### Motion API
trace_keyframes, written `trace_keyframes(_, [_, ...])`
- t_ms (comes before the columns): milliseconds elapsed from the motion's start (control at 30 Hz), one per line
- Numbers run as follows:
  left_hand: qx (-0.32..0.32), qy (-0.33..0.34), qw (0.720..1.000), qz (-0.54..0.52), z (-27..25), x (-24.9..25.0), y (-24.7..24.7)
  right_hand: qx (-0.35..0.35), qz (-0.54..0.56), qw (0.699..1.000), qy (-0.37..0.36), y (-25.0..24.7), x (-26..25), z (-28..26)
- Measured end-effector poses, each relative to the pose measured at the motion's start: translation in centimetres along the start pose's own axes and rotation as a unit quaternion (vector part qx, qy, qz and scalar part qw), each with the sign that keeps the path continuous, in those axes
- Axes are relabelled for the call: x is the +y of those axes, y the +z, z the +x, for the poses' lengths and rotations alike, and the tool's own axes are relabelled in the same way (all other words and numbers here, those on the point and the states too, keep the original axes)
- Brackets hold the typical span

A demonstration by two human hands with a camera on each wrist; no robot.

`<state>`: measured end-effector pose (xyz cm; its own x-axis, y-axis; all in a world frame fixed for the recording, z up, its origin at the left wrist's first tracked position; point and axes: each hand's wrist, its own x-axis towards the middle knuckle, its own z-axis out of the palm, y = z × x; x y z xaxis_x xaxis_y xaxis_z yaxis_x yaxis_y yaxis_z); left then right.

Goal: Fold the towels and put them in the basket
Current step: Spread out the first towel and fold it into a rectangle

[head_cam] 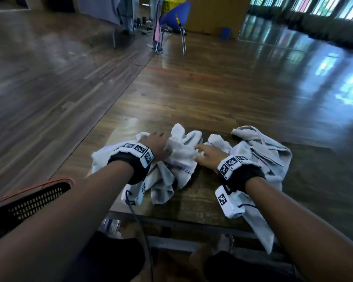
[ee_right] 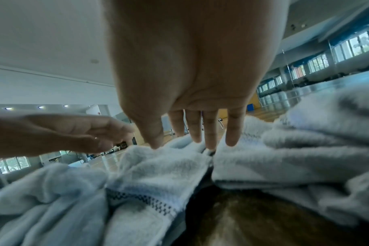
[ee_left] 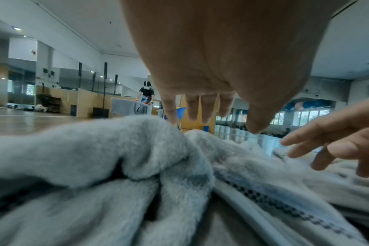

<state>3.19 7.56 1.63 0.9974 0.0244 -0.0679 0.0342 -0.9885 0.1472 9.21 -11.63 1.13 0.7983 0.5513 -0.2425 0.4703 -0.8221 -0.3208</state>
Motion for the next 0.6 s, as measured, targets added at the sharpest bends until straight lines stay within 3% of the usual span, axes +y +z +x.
trace_keyframes(167, [-0.037, -0.037, 0.998, 0.040, 3.5, -1.2, 2.7, 0.030, -0.023, 0.999, 0.008, 2.8, 0.9, 3.6])
trace_keyframes(300, [0.005, 0.002, 0.998, 0.057, 2.4, -1.4, 2.9, 0.063, -0.021, 0.998, 0.005, 2.4, 1.2, 1.7])
trace_keyframes(400, [0.031, 0.039, 0.994, 0.101, 0.2, -0.8, 1.0, 0.047, -0.001, 0.998, -0.048, -0.7, 1.2, -1.9])
trace_keyframes(500, [-0.027, 0.069, 0.982, 0.174, -2.4, -0.4, -1.5, 0.044, -0.018, 0.995, -0.090, -5.4, 0.6, -6.8])
trace_keyframes(600, [0.011, 0.031, 0.987, 0.155, -5.1, -0.6, -3.9, 0.086, -0.023, 0.990, -0.107, -10.1, -0.3, -11.9])
